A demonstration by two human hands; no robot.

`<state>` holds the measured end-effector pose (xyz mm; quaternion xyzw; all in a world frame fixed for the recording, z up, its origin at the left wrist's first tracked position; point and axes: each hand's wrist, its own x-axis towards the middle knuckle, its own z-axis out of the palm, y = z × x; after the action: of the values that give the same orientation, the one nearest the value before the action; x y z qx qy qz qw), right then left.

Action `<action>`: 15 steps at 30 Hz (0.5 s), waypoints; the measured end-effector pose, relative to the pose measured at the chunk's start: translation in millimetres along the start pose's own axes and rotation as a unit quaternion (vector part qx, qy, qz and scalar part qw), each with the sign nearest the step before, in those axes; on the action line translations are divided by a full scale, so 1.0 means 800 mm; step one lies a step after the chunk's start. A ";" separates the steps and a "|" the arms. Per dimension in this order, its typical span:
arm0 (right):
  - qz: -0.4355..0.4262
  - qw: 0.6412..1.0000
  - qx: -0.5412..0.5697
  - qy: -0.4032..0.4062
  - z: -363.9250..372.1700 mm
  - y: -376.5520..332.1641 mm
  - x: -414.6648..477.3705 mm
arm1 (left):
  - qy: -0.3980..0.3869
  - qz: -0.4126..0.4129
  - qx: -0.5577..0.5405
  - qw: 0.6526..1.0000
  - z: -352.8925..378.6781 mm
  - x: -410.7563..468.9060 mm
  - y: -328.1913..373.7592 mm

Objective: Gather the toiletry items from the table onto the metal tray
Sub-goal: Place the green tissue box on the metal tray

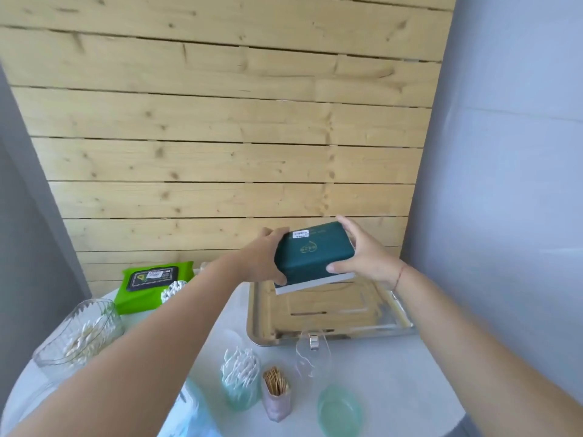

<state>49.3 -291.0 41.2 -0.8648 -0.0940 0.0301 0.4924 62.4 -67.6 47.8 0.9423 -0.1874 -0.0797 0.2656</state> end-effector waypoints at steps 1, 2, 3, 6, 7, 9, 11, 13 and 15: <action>0.008 1.000 0.003 -0.008 0.014 0.008 0.021 | -0.008 -0.016 0.008 1.000 0.001 0.012 -0.018; 0.016 1.000 0.006 -0.012 0.026 0.017 0.034 | -0.016 -0.028 0.016 0.999 0.005 0.021 -0.031; 0.024 1.000 0.009 -0.012 0.037 0.026 0.048 | -0.023 -0.038 0.024 0.999 0.008 0.032 -0.044; 0.053 0.998 0.017 -0.010 0.057 0.055 0.077 | -0.040 -0.055 0.040 0.997 0.019 0.065 -0.071; 0.064 0.998 0.025 -0.010 0.062 0.064 0.085 | -0.043 -0.057 0.041 0.997 0.022 0.076 -0.078; 0.084 0.995 0.044 -0.013 0.072 0.080 0.093 | -0.052 -0.062 0.043 0.996 0.032 0.091 -0.089; 0.091 0.995 0.050 -0.011 0.082 0.093 0.098 | -0.060 -0.064 0.047 0.995 0.041 0.097 -0.098; 0.092 0.994 0.052 -0.005 0.089 0.100 0.104 | -0.063 -0.060 0.047 0.995 0.048 0.101 -0.106; 0.092 0.994 0.059 0.003 0.095 0.103 0.110 | -0.058 -0.057 0.055 0.995 0.053 0.103 -0.110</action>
<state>135.6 -251.0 -65.2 -0.8393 -0.0104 0.0779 0.5380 155.0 -50.9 -38.8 0.9584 -0.1528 -0.1384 0.1974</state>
